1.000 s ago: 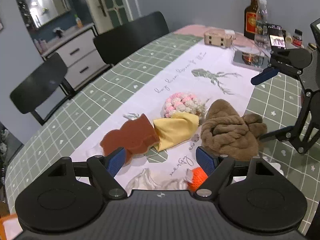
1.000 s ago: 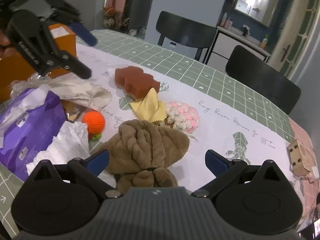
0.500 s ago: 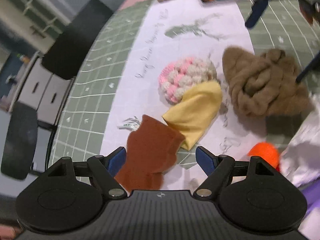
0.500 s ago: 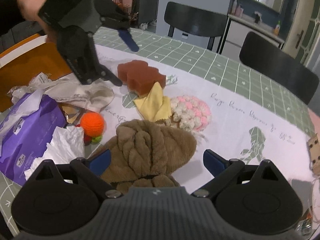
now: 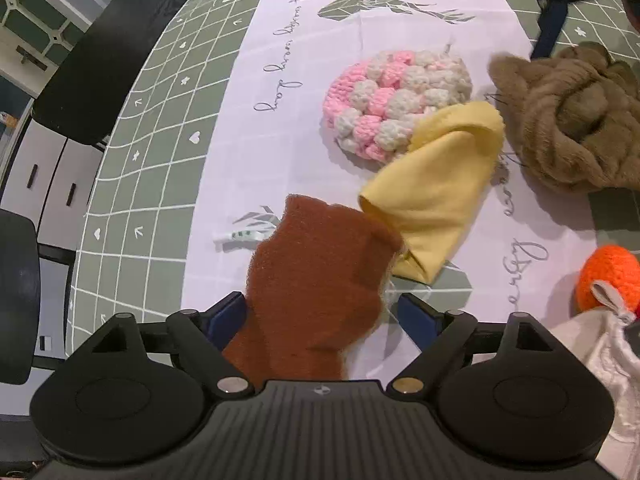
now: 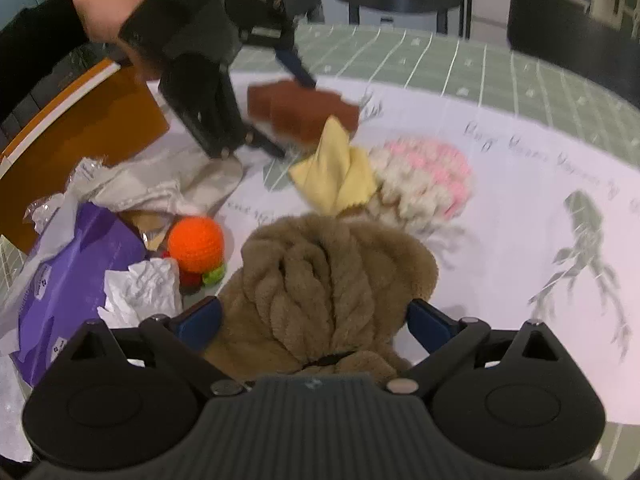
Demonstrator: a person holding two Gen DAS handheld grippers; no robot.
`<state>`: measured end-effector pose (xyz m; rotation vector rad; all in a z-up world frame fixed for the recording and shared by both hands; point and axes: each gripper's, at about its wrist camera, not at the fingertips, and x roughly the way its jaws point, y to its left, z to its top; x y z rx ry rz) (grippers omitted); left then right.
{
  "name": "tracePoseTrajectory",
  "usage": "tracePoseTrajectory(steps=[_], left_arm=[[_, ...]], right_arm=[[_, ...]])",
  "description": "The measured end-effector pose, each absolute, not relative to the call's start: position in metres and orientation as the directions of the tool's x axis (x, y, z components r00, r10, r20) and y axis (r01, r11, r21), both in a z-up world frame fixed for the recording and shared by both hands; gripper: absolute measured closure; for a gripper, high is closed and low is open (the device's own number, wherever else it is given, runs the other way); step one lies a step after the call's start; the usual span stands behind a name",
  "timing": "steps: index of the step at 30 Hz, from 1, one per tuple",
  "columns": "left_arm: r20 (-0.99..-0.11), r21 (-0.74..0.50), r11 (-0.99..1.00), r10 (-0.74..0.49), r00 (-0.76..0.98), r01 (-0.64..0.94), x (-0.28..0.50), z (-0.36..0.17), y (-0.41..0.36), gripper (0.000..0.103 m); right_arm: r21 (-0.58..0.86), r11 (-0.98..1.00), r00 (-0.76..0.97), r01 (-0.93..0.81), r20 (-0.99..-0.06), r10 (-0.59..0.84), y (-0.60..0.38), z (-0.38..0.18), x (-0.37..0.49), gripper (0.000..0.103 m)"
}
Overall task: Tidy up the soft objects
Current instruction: 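Grasp the rust-red foam sponge with the left tool while the right tool grasps the brown knotted towel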
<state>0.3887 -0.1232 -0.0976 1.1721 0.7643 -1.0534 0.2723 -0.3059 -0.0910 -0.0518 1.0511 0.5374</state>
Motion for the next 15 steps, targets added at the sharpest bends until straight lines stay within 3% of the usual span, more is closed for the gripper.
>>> tracePoseTrajectory(steps=[11, 15], left_arm=[[-0.925, 0.277, 0.143, -0.228, 0.304, 0.950, 0.429, -0.098, -0.125, 0.001], [-0.928, 0.250, 0.203, -0.230, 0.294, 0.947, 0.440, -0.094, -0.118, 0.010]], right_arm=[[0.241, 0.866, 0.346, -0.437, -0.844, 0.410, -0.307, -0.106, 0.275, 0.006], [0.263, 0.863, 0.334, -0.431, -0.842, 0.423, -0.312, -0.107, 0.275, 0.012]])
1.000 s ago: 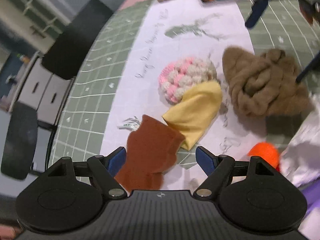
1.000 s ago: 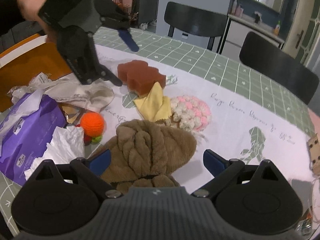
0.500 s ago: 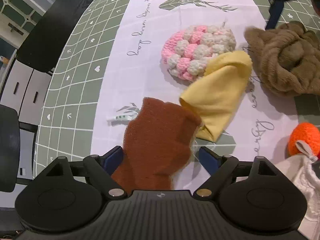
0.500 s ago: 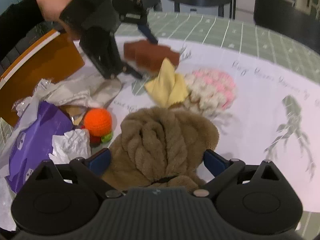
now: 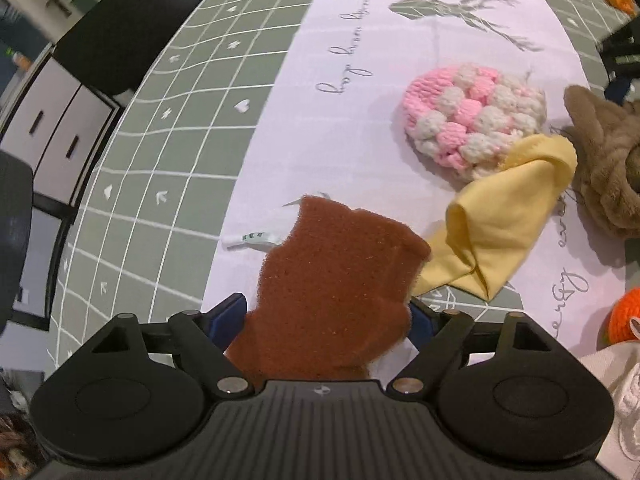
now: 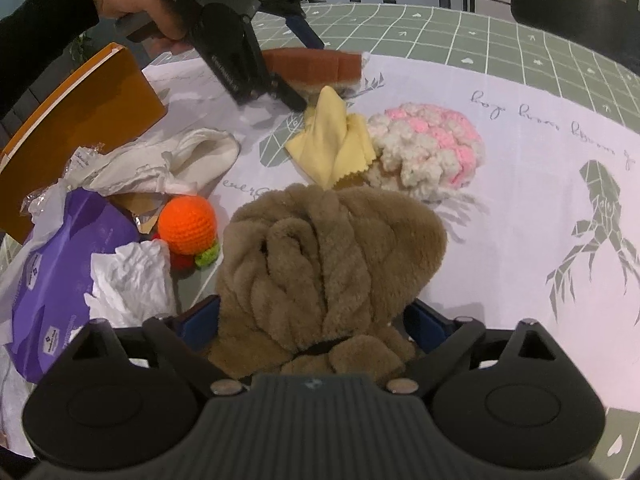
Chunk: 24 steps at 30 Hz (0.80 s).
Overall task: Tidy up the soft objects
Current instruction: 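Grasp the rust-red foam sponge with the left tool while the right tool grasps the brown knotted towel, then carry both items to the orange box and open the left tool to drop the sponge inside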
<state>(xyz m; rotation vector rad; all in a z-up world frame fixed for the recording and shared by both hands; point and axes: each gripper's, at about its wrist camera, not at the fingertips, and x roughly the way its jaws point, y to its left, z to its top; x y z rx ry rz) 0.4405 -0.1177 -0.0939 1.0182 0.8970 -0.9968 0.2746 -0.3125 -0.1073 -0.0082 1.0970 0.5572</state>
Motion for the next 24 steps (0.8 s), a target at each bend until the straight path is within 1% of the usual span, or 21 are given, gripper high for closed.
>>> tracePoseTrajectory(steps=[2, 3, 6, 14, 24], left_arm=[[-0.927, 0.233, 0.214, -0.247, 0.283, 0.949, 0.442, -0.090, -0.113, 0.011], [-0.925, 0.231, 0.215, -0.254, 0.283, 0.949, 0.441, -0.088, -0.111, 0.012], [-0.922, 0.224, 0.219, -0.268, 0.279, 0.950, 0.439, -0.083, -0.107, 0.014], [-0.899, 0.232, 0.251, -0.314, 0.306, 0.940, 0.433, -0.059, -0.104, 0.014], [-0.876, 0.254, 0.213, -0.363, 0.318, 0.943, 0.408, -0.037, -0.114, 0.014]], right_arm=[[0.280, 0.859, 0.325, -0.428, -0.840, 0.435, -0.314, -0.109, 0.274, 0.018], [0.286, 0.856, 0.322, -0.430, -0.837, 0.441, -0.315, -0.108, 0.274, 0.024], [0.293, 0.853, 0.325, -0.433, -0.831, 0.451, -0.316, -0.106, 0.272, 0.031], [0.267, 0.859, 0.338, -0.437, -0.836, 0.432, -0.320, -0.099, 0.264, 0.036], [0.214, 0.875, 0.382, -0.433, -0.836, 0.393, -0.329, -0.082, 0.257, 0.040]])
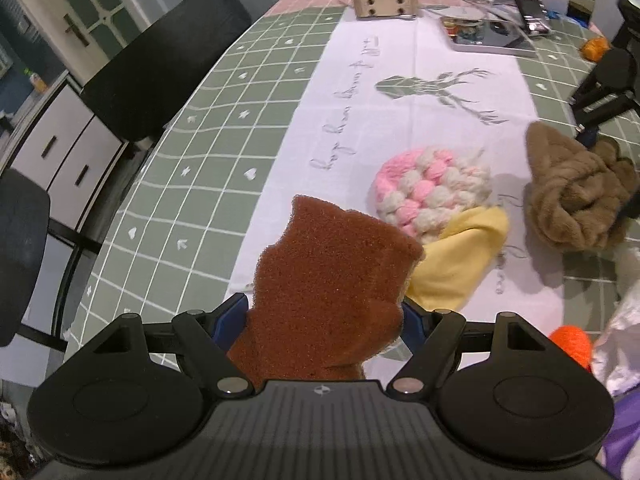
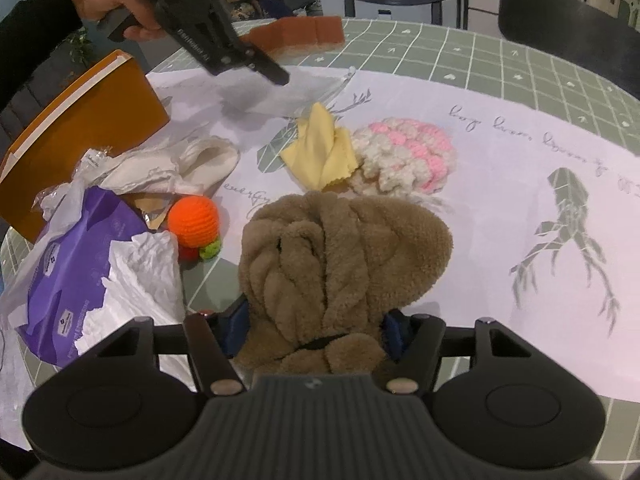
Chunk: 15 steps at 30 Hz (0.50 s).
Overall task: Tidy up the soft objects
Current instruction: 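Carry both items to the orange box and open the left tool to drop the sponge inside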
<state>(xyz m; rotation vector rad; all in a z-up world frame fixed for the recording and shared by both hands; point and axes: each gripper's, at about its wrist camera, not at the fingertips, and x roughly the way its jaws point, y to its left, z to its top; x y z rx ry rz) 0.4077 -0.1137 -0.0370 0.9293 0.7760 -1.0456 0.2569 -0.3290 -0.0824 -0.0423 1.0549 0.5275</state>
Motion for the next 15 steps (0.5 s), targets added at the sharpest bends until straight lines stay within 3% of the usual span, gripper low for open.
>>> tracePoseTrajectory(steps=[15], left_arm=[[-0.844, 0.289, 0.163, -0.422, 0.331, 0.943, 0.350, -0.004, -0.101, 0.014]], right_arm=[[0.096, 0.902, 0.466, -0.421, -0.830, 0.306, -0.337, -0.048, 0.246, 0.040]])
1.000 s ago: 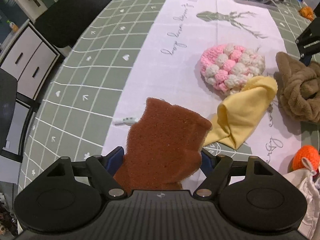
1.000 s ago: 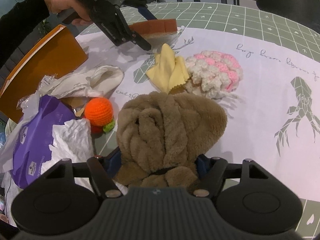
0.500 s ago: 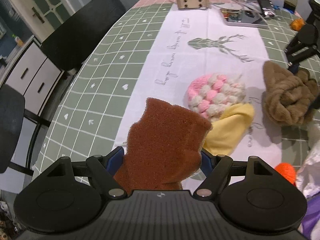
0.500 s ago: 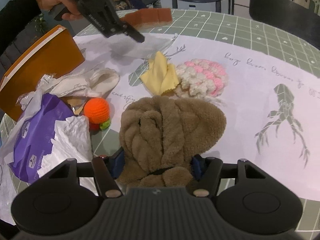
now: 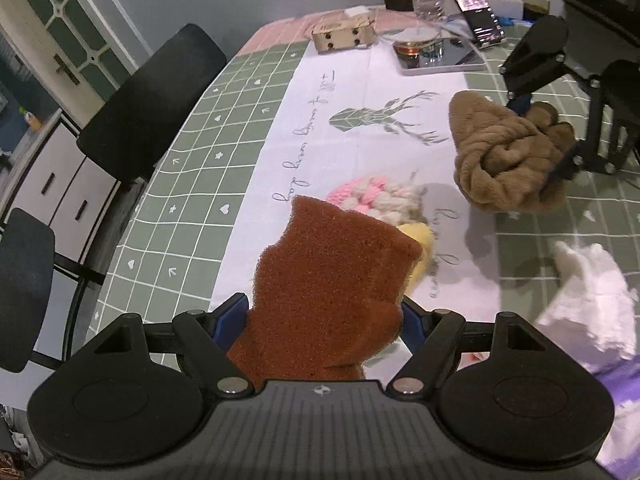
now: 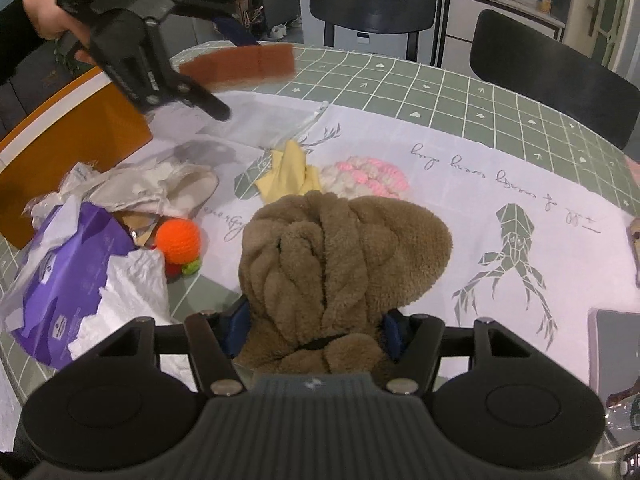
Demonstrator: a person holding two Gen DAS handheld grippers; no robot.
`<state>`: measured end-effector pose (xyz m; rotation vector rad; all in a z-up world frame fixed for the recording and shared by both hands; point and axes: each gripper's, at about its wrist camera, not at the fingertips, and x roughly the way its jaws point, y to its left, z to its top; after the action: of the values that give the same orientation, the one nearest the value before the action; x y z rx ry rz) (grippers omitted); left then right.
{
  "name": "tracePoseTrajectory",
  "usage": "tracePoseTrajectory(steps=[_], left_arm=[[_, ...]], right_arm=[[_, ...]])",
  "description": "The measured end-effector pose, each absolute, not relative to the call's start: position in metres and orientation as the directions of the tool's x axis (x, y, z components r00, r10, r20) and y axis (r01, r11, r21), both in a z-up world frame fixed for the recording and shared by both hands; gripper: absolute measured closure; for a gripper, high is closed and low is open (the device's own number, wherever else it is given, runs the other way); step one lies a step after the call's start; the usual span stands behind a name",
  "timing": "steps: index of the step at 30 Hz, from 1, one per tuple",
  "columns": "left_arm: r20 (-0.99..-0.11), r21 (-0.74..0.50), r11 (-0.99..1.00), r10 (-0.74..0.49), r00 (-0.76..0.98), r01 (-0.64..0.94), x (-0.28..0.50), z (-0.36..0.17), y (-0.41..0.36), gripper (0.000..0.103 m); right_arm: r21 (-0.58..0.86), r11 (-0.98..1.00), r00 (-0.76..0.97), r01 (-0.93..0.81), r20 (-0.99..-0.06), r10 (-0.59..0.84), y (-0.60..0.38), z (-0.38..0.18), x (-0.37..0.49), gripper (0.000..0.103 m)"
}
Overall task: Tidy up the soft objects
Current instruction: 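Carry both items to the orange box and open the left tool to drop the sponge inside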
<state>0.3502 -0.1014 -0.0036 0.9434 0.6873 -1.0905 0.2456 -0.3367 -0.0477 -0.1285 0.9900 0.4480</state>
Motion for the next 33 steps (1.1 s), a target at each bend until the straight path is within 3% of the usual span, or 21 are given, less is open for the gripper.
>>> tracePoseTrajectory(steps=[14, 33], left_arm=[[-0.838, 0.398, 0.168, -0.334, 0.432, 0.902, 0.269, 0.031, -0.037, 0.014], [-0.878, 0.344, 0.182, -0.287, 0.384, 0.921, 0.111, 0.022, 0.078, 0.014]], right_arm=[[0.030, 0.887, 0.485, -0.461, -0.828, 0.280, -0.322, -0.020, 0.200, 0.040], [-0.005, 0.694, 0.309, -0.720, -0.897, 0.315, -0.246, -0.004, 0.100, 0.040]])
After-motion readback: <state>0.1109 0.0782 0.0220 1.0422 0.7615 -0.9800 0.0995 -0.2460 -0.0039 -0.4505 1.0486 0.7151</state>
